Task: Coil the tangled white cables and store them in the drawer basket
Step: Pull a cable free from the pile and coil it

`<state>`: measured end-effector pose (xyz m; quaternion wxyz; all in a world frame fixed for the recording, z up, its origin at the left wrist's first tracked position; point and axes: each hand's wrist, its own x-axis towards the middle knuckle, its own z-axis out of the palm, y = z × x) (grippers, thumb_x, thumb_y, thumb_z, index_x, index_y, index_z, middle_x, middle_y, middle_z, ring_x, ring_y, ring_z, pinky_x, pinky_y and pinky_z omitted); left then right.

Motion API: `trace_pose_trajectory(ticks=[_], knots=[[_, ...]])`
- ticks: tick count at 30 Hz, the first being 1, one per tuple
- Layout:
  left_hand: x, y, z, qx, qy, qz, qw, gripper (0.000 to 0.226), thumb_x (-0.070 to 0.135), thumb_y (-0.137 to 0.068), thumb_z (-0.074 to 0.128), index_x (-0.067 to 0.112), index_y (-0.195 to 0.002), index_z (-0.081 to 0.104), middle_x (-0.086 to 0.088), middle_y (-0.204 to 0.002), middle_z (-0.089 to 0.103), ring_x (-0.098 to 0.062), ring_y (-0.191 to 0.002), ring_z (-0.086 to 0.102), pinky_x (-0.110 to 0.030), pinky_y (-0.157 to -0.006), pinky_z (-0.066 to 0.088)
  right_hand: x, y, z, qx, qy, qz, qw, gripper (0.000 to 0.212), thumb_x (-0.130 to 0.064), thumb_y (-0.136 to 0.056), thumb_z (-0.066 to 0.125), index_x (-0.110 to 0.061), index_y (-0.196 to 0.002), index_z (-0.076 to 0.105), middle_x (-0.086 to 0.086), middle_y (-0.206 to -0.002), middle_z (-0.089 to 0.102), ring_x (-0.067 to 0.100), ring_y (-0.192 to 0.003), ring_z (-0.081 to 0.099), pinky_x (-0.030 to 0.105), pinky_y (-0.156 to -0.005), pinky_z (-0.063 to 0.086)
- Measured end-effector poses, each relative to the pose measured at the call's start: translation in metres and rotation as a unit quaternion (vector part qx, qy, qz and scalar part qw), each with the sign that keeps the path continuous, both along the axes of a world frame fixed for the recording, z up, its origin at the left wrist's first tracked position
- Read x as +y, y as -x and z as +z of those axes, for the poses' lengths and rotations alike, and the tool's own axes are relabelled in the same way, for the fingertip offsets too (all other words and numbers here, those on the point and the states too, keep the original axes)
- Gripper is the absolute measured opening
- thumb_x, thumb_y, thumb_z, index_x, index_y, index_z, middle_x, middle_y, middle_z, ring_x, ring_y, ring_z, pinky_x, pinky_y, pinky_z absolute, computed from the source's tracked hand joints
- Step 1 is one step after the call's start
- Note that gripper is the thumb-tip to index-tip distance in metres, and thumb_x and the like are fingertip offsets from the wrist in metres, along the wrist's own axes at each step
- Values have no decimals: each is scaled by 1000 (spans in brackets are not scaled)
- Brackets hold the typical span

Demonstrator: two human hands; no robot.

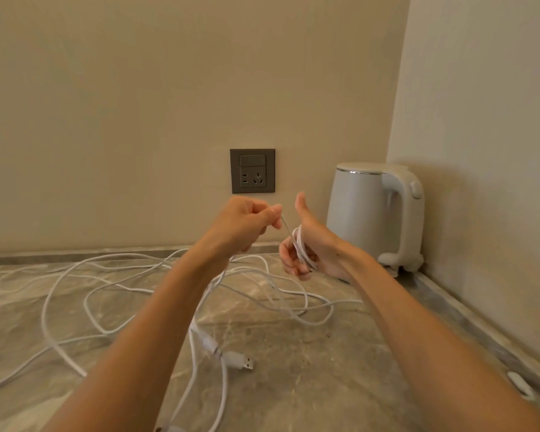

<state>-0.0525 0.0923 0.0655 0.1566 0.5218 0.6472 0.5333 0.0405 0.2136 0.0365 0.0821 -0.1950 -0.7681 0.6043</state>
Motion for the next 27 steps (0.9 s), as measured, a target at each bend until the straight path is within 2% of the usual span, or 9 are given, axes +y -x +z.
trace_pose_trajectory(ticks=[4,7,11,13,16,18,20,23,27], knots=[[6,1,-2,45,-56,43,997,38,27,-94,49,15,-59,57,12,-36,34,-3,-31,26,-13,-36,22,-6,-2,1,-17,80,128,988,100,-82,-70,-14,-4,-48,44,11,-44,44,10,-30,26,17,-33,22],[8,1,-3,64,-90,65,992,36,28,-94,49,15,-61,56,5,-48,36,-3,-32,30,-12,-37,23,-9,-2,2,33,154,218,963,103,-82,-71,-12,-3,-44,48,9,-41,47,6,-27,29,14,-29,21],[13,1,-14,53,-57,77,994,37,31,-96,45,14,-65,56,-1,-57,49,-4,-49,42,-22,-53,35,-18,0,9,117,233,273,926,103,-81,-74,-11,-4,-43,51,7,-38,45,5,-23,29,11,-28,24],[17,-1,-21,18,-17,20,999,33,23,-97,43,10,-71,58,-9,-63,54,-16,-57,48,-29,-59,39,-20,2,10,169,280,315,891,103,-80,-75,-8,-3,-47,54,8,-41,49,8,-26,25,12,-31,35],[18,-4,-27,-3,83,-18,996,32,14,-98,37,14,-68,50,-3,-52,40,-7,-34,32,-17,-38,26,-14,6,9,260,388,359,808,100,-79,-76,4,3,-63,58,17,-57,59,13,-38,32,19,-41,40],[19,-8,-31,-1,149,-39,988,35,25,-100,34,14,-70,50,0,-50,35,-5,-32,25,-15,-37,20,-6,6,9,306,448,349,764,96,-78,-75,13,7,-72,58,23,-65,59,17,-45,36,24,-45,39],[19,-13,-35,33,210,-60,975,39,31,-101,30,14,-73,51,1,-50,35,-6,-34,25,-15,-38,21,-3,2,13,335,480,306,751,95,-77,-76,17,8,-72,57,23,-63,56,19,-43,40,25,-44,38],[19,-20,-36,79,258,-87,959,41,34,-101,28,15,-72,50,3,-49,34,-5,-31,27,-14,-37,24,-1,-3,16,377,477,128,784,93,-76,-86,13,4,-60,56,13,-51,47,13,-34,40,18,-33,36],[15,-23,-28,114,303,-119,939,39,32,-101,29,15,-73,50,3,-49,32,-5,-32,25,-12,-36,24,-5,-1,18,389,428,-29,815,86,-71,-90,16,1,-64,55,13,-52,48,13,-35,37,15,-35,31]])
